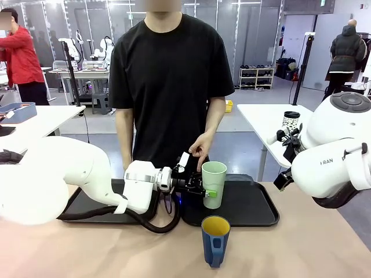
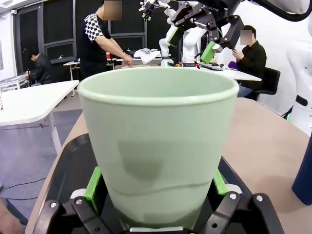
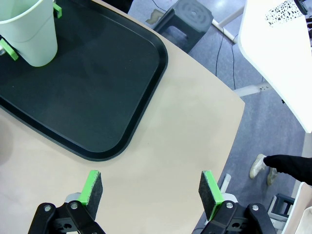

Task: Sort and store the cups by type.
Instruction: Place the picked Reusable plastic cup into the Flat Tray indicated by the person.

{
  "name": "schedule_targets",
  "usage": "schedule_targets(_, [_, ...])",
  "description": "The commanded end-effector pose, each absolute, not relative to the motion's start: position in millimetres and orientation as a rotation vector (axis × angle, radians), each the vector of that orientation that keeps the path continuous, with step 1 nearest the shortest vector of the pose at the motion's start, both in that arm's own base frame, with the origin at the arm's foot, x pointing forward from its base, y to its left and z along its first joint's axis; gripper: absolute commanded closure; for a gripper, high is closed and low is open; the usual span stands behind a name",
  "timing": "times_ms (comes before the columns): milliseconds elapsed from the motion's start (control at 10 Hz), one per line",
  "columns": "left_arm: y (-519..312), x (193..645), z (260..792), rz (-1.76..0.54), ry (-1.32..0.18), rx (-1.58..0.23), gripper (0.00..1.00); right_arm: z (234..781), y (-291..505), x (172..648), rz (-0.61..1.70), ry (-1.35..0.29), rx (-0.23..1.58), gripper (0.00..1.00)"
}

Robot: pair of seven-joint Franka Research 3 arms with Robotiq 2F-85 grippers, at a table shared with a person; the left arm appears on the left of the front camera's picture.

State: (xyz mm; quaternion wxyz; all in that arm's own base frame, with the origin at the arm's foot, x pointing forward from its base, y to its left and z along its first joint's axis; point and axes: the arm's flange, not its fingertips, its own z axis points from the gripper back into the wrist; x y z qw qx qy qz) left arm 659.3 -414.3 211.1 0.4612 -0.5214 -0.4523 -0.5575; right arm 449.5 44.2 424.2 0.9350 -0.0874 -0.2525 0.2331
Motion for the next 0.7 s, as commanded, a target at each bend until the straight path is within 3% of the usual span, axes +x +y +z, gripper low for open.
schedule_targets(0, [-411,661,215,-1.362,-1.092,-1.269,0.0,423,44,450,0.478,-0.52,-0.18,0.0])
schedule_targets(600, [-379,640,226,-1.373,-1.106,-1.21,0.0,423,44,450,0.478,-0.52,-0.18,0.0])
